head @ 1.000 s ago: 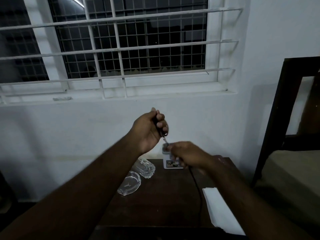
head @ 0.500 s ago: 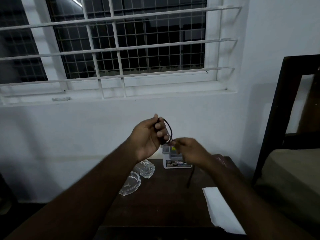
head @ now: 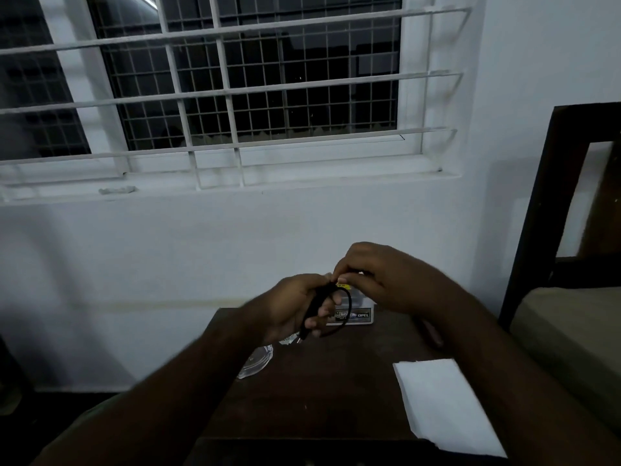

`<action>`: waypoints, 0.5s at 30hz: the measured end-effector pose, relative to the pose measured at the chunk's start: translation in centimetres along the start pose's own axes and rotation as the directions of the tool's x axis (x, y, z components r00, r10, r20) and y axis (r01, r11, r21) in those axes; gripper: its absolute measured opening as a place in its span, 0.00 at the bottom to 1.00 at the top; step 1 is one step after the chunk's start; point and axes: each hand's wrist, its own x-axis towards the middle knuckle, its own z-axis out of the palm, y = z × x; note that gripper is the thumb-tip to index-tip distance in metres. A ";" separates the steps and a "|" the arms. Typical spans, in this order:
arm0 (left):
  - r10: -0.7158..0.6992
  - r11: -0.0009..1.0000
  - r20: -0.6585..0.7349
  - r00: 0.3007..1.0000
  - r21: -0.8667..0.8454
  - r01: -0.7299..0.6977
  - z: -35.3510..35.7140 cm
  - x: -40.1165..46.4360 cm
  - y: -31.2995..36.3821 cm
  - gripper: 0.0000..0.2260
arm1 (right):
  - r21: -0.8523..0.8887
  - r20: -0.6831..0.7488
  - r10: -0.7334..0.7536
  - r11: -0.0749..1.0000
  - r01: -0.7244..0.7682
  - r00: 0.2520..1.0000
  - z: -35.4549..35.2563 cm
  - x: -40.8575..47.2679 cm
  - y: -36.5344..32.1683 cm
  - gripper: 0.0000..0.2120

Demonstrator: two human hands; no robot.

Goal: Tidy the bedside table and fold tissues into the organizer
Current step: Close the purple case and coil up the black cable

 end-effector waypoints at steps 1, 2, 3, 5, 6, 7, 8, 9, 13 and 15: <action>-0.015 0.999 0.028 0.999 -0.044 0.016 0.1 -0.3 0.0 0.17 | -0.040 -0.026 -0.023 0.999 0.022 0.999 -0.2 -0.1 0.1 0.09; -0.005 0.998 0.050 0.999 -0.062 0.008 0.1 -0.5 0.0 0.17 | -0.099 -0.047 -0.049 0.994 0.044 0.998 -0.3 -0.2 0.1 0.09; 0.026 0.998 0.054 0.998 -0.054 -0.023 0.0 -0.7 -0.1 0.18 | -0.169 -0.065 -0.079 0.983 0.067 0.995 -0.4 -0.2 0.0 0.10; 0.116 0.993 0.028 0.993 0.001 -0.117 0.0 -0.8 -0.2 0.18 | -0.279 -0.101 -0.123 0.956 0.091 0.987 -0.5 -0.2 -0.2 0.10; 0.167 0.986 0.010 0.986 0.021 -0.168 0.0 -0.9 -0.2 0.18 | -0.309 -0.120 -0.135 0.946 0.092 0.984 -0.6 -0.3 -0.2 0.10; 0.214 0.976 -0.004 0.977 0.035 -0.213 0.1 -1.0 -0.4 0.16 | -0.335 -0.140 -0.148 0.938 0.094 0.979 -0.7 -0.4 -0.3 0.10; 0.253 0.966 -0.015 0.967 0.058 -0.251 0.2 -1.1 -0.6 0.14 | -0.357 -0.158 -0.160 0.929 0.094 0.974 -0.8 -0.5 -0.3 0.10; 0.281 0.956 -0.023 0.959 0.098 -0.277 0.3 -1.2 -0.8 0.11 | -0.373 -0.170 -0.169 0.923 0.095 0.971 -0.7 -0.6 -0.4 0.10; 0.284 0.929 0.043 0.958 0.236 -0.286 0.7 -1.7 -2.1 0.10 | -0.307 -0.121 -0.122 0.948 0.080 0.985 0.3 -0.9 -1.1 0.08; 0.287 0.946 0.008 0.958 0.154 -0.285 0.8 -1.9 -2.6 0.12 | -0.215 -0.105 -0.044 0.976 0.021 0.993 0.8 -1.2 -1.2 0.10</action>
